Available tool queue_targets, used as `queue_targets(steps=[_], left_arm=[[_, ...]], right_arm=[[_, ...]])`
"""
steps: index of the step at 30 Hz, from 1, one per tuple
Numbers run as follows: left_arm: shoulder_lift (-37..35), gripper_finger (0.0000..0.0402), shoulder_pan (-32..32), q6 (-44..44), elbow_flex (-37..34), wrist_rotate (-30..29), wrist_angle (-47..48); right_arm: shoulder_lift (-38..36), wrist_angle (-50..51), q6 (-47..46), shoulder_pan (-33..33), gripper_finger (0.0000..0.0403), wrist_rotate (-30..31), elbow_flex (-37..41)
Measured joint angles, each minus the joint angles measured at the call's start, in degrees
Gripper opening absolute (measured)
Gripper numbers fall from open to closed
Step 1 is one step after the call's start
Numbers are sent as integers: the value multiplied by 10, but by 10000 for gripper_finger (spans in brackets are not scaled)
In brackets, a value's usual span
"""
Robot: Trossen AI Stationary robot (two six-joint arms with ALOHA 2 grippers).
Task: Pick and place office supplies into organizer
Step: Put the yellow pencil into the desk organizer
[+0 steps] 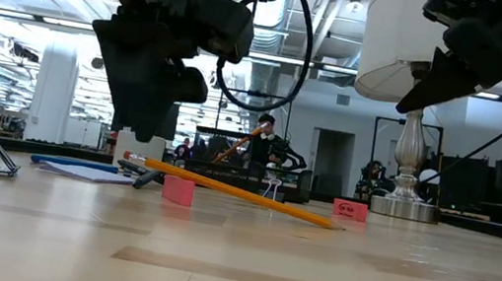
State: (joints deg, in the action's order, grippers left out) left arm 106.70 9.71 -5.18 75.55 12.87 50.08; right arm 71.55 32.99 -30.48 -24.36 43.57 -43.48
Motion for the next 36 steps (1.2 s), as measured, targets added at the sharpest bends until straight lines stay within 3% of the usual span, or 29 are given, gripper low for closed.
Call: queue_targets(steps=[7,36], left_arm=[[14,160,-5,11,0,21,-1],[14,160,-16,27,0,14,-1]], right_arm=[[0,0,0,0,67,0,0],[0,0,0,0,67,0,0]])
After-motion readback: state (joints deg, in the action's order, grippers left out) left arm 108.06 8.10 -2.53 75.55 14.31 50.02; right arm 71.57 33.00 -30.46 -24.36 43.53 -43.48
